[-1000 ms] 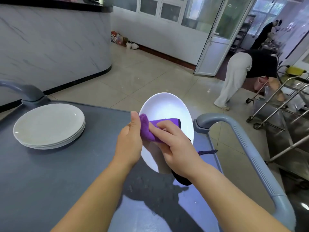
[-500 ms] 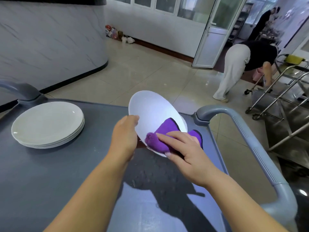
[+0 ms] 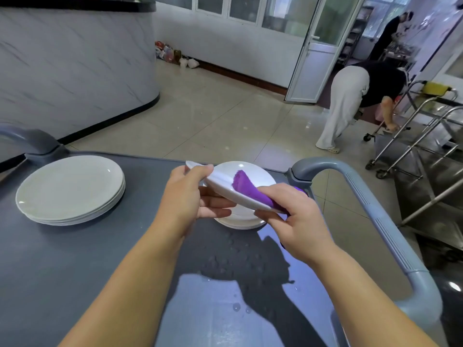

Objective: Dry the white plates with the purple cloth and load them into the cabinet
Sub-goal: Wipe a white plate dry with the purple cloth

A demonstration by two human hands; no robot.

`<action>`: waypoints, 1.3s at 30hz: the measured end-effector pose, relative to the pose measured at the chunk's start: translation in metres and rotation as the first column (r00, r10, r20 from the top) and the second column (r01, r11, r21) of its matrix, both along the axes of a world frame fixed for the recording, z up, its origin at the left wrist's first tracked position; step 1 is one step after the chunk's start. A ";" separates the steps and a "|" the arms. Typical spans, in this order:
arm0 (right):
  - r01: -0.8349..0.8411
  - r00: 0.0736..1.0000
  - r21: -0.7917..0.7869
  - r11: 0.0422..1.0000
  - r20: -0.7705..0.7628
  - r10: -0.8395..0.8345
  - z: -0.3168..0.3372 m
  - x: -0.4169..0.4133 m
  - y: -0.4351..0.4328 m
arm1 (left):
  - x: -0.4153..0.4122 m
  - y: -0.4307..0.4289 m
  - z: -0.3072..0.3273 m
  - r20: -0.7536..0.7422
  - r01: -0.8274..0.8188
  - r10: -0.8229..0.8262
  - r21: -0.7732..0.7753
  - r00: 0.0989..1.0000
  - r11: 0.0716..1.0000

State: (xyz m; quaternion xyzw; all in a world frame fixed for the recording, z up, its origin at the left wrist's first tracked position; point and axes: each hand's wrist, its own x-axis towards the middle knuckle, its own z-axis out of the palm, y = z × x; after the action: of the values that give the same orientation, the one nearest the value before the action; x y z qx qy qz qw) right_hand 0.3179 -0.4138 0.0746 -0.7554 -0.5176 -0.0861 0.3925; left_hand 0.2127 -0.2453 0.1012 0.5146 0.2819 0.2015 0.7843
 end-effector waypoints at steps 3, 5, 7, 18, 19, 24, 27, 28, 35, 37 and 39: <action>-0.008 0.961 0.064 0.998 -0.275 0.026 0.014 -0.002 -0.002 | -0.002 0.004 -0.002 -0.011 0.027 -0.026 0.109 1.000 0.994; -0.014 0.901 0.133 0.991 -0.429 0.070 0.020 -0.002 -0.005 | -0.004 0.010 -0.005 -0.031 -0.068 0.081 0.300 0.996 0.951; -0.020 0.845 0.173 0.985 -0.523 0.109 0.025 -0.001 -0.009 | -0.008 0.017 -0.009 -0.054 -0.133 0.199 0.569 0.979 0.811; 0.203 0.668 0.277 0.939 -0.741 0.074 0.023 0.007 -0.014 | -0.017 0.029 -0.016 -0.035 0.073 -0.068 0.681 0.997 0.729; 0.252 0.654 0.270 0.929 -0.756 0.042 0.022 0.009 -0.013 | -0.017 0.027 -0.017 -0.010 0.049 -0.057 0.663 0.998 0.747; 0.322 0.638 0.262 0.910 -0.770 -0.004 0.029 0.014 -0.015 | -0.016 0.024 -0.015 -0.003 -0.004 0.009 0.644 1.000 0.765; 0.361 0.764 0.146 0.921 -0.613 -0.202 0.039 0.021 -0.018 | -0.017 0.025 -0.013 -0.027 0.016 0.002 0.661 1.000 0.750; 0.377 0.788 0.116 0.919 -0.562 -0.252 0.043 0.025 -0.019 | -0.018 0.024 -0.013 -0.033 0.029 -0.009 0.667 0.999 0.745; 0.395 0.865 -0.107 0.913 -0.293 -0.408 0.069 0.041 -0.018 | -0.017 0.023 -0.018 -0.063 0.076 -0.047 0.663 0.997 0.744; 0.408 0.882 -0.135 0.903 -0.197 -0.428 0.072 0.041 -0.018 | -0.017 0.023 -0.021 -0.080 0.086 -0.043 0.674 0.996 0.733; 0.415 0.893 -0.135 0.900 -0.129 -0.431 0.073 0.041 -0.017 | -0.017 0.023 -0.022 -0.105 0.107 -0.048 0.686 0.993 0.720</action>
State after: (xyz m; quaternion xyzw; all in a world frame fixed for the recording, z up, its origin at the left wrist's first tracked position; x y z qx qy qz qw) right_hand 0.3586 -0.4303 0.1478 -0.8737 -0.3122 -0.0834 0.3637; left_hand 0.1957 -0.2220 0.0792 0.7884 0.1960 0.2381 0.5323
